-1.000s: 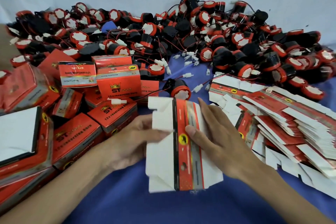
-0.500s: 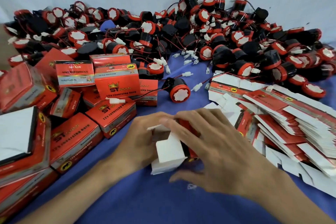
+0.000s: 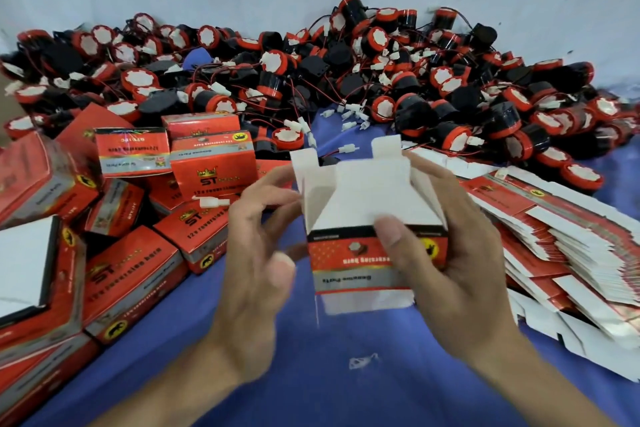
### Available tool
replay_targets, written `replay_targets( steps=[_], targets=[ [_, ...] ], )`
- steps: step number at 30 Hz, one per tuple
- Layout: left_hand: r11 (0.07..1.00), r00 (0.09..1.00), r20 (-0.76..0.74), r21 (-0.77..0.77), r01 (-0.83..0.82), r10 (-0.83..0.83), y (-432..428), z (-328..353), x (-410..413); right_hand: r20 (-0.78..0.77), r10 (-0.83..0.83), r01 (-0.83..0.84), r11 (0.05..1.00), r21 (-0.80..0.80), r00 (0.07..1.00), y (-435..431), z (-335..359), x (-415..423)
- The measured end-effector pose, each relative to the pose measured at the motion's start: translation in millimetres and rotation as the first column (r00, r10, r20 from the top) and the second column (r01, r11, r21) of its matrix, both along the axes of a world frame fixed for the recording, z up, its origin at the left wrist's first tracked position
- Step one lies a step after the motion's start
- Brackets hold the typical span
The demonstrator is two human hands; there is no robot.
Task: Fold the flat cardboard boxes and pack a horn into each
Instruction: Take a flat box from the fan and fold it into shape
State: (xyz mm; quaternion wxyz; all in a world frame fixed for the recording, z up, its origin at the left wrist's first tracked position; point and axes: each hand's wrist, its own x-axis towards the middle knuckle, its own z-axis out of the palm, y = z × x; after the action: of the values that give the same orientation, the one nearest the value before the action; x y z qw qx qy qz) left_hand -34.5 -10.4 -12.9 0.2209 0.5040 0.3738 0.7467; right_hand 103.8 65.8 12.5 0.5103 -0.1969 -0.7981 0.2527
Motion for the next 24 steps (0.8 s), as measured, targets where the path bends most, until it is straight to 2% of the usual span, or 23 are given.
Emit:
replay_targets(
  steps=[3,7,8,11,13,16,19,21,24],
  targets=[
    [0.988,0.962,-0.23,0.005,-0.153,0.15,-2.0,-6.1,5.6,-0.06,0.043,-0.046,0.997,-0.055,0.997,-8.0,-1.8,-3.9],
    [0.94,0.871,-0.369,0.019,-0.341,0.323,-2.4,-7.3,1.2,-0.09,0.143,-0.154,0.979,-0.131,0.986,-16.4,-8.3,-8.1],
    [0.937,0.866,-0.371,0.038,-0.347,0.336,-2.4,-5.8,0.9,-0.116,0.162,-0.182,0.966,-0.183,0.98,-17.2,-9.0,-8.8],
    [0.966,0.936,-0.239,0.077,-0.246,0.258,-2.5,-1.0,4.9,-0.205,0.189,-0.246,0.919,-0.307,0.96,-16.6,-13.1,-8.4],
    [0.977,0.959,-0.197,0.106,-0.185,0.203,-3.5,1.8,7.1,-0.217,0.144,-0.208,0.929,-0.308,0.965,-15.2,-15.8,-8.0],
    [0.978,0.96,-0.192,0.093,-0.187,0.202,-5.0,2.5,6.0,-0.245,0.131,-0.198,0.94,-0.277,0.961,-14.7,-17.1,-10.5],
    [0.962,0.934,-0.23,0.075,-0.263,0.273,-5.9,1.5,3.9,-0.29,0.182,-0.255,0.937,-0.237,0.94,-15.0,-18.6,-12.9],
    [0.949,0.897,-0.313,0.053,-0.312,0.312,-6.3,1.8,2.4,-0.297,0.206,-0.282,0.928,-0.242,0.932,-15.2,-19.3,-14.3],
    [0.962,0.871,-0.426,-0.007,-0.273,0.244,-5.3,-0.9,0.1,-0.236,0.158,-0.205,0.96,-0.191,0.959,-13.2,-21.3,-14.2]
  ],
)
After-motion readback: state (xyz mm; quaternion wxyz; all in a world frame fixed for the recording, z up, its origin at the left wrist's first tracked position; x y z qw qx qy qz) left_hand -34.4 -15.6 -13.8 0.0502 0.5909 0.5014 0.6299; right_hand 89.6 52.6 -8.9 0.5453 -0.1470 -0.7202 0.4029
